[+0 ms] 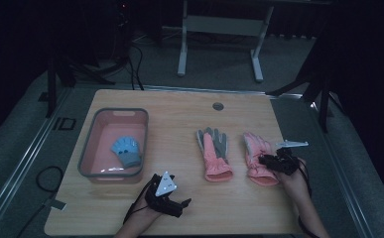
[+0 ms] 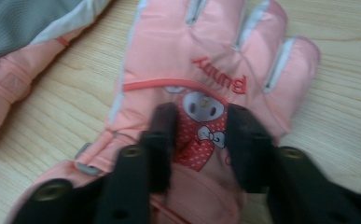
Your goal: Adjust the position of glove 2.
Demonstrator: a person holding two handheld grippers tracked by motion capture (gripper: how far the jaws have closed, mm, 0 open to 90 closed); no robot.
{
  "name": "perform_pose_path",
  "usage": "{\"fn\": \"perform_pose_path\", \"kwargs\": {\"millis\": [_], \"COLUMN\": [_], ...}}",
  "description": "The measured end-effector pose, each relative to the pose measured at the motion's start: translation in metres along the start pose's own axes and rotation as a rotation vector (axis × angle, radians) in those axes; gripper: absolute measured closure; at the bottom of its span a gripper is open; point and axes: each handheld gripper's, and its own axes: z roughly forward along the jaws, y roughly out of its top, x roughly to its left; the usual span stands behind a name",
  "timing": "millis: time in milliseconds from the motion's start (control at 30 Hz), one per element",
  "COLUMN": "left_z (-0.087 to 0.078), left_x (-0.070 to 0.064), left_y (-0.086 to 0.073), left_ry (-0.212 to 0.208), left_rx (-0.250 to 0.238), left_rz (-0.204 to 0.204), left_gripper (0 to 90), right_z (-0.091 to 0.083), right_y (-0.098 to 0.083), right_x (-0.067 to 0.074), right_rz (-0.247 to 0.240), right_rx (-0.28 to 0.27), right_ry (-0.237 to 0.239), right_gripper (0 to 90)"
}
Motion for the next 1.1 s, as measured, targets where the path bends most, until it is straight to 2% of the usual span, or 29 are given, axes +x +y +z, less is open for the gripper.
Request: {"fn": "perform_pose_path", "kwargs": {"millis": [100,200,333,500,533,633,933,1000,1100], "left_z": [0.000,0.000,0.000,0.000,0.000,0.000,0.000,0.000,0.000], "left_x": [0.000,0.000,0.000,0.000,0.000,0.000,0.000,0.000,0.000], "left_y": [0.000,0.000,0.000,0.000,0.000,0.000,0.000,0.000,0.000], "left_ry": [0.000,0.001,0.000,0.000,0.001,0.002,0.001,0.001,0.001], "left_rx": [0.001,0.001,0.000,-0.001,0.001,0.000,0.004,0.003,0.002], "left_rz": [-0.003,0.000,-0.005,-0.007,-0.003,-0.005,-0.002,-0.003,-0.005], "left_gripper": [2.9,2.9,2.9,2.9,2.9,2.9,2.9,2.9,2.9], "right_z": [0.002,0.000,-0.013,-0.029,-0.036,-0.051,-0.084,-0.090,-0.095], "right_y": [-0.001,-0.001,0.003,0.013,0.017,0.029,0.065,0.073,0.082], "right_x": [0.005,0.009,0.010,0.014,0.016,0.020,0.050,0.060,0.071], "right_rz": [-0.027,-0.004,0.015,-0.006,-0.007,-0.003,-0.045,-0.063,-0.064], "right_rx": [-0.002,-0.017,-0.045,-0.060,-0.078,-0.103,-0.162,-0.170,-0.196], "right_ry": [-0.015,-0.033,-0.035,-0.075,-0.082,-0.064,-0.125,-0.120,-0.104], "right_gripper": [84.8,88.7,89.6,89.7,89.7,89.7,89.6,89.6,89.6]}}
